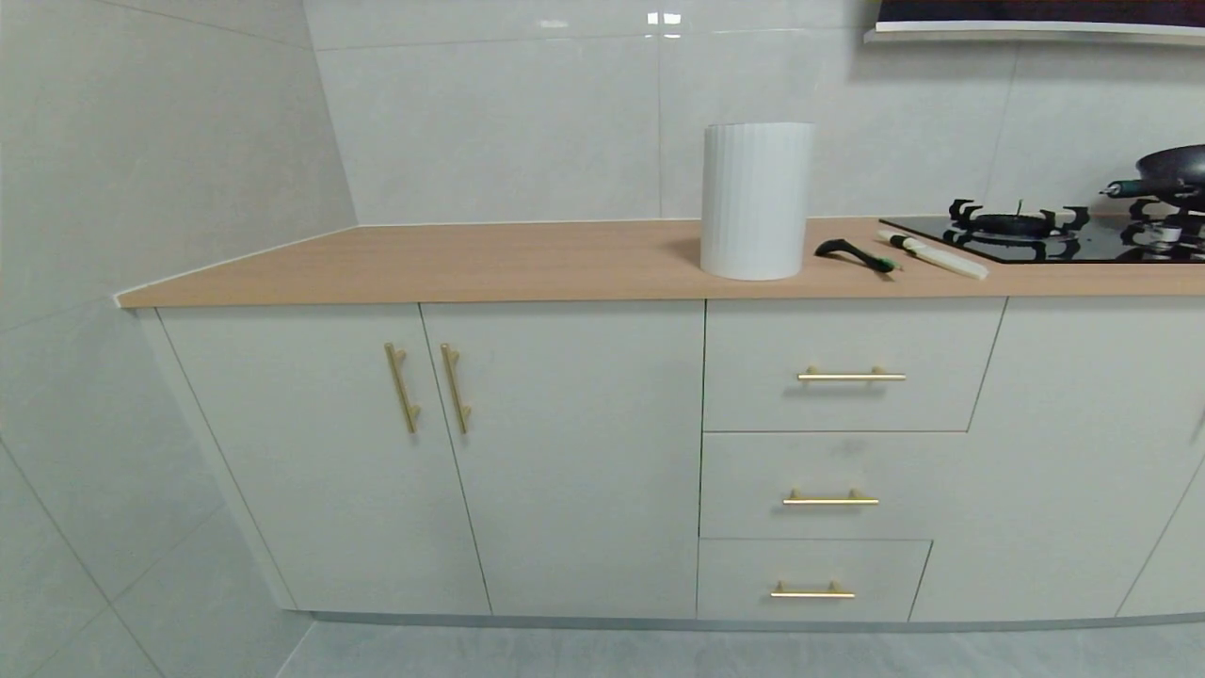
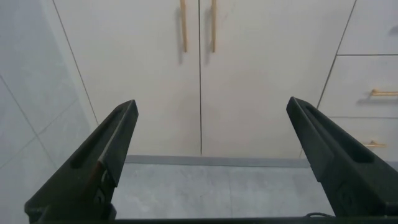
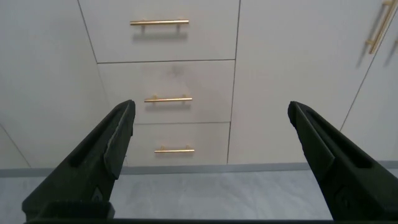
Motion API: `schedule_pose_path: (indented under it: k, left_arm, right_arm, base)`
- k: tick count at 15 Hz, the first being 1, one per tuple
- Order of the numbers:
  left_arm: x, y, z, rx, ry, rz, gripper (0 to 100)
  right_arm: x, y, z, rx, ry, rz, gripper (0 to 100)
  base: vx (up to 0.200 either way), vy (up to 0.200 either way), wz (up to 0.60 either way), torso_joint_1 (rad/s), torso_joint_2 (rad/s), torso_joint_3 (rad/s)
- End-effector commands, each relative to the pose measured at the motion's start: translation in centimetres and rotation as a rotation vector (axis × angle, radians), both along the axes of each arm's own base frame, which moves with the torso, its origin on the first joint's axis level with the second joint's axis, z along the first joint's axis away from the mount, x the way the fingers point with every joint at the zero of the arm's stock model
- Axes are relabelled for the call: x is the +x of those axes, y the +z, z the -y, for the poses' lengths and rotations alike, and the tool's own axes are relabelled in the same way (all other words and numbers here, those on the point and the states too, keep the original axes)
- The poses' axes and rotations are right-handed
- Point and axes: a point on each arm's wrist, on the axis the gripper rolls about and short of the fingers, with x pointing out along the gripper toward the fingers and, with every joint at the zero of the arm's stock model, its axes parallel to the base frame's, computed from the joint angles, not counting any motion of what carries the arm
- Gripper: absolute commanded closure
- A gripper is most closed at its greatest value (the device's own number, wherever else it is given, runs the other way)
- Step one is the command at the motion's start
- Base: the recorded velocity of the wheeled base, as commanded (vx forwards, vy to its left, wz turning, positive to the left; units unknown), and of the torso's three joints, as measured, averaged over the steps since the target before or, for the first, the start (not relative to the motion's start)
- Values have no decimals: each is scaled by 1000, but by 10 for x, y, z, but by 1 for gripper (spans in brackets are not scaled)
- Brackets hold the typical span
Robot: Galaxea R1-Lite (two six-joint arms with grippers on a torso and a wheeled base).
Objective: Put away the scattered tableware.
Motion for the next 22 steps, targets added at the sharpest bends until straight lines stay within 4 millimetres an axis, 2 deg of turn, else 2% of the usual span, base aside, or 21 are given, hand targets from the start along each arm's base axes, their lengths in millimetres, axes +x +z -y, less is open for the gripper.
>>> schedule_pose_path:
  k: [1,6,22]
  left_arm:
    - [0,0,0,0,0,0,0]
    - [0,0,0,0,0,0,0]
    - [0,0,0,-2,0,2,0]
  right_arm:
    - [0,0,0,0,0,-1,0]
    - [0,0,0,0,0,-1,0]
    - [0,0,0,-31,2,-3,0]
  base:
    - [200,0,0,7,12,2]
    - [200,0,0,3,5,0]
    - [0,0,0,0,0,0]
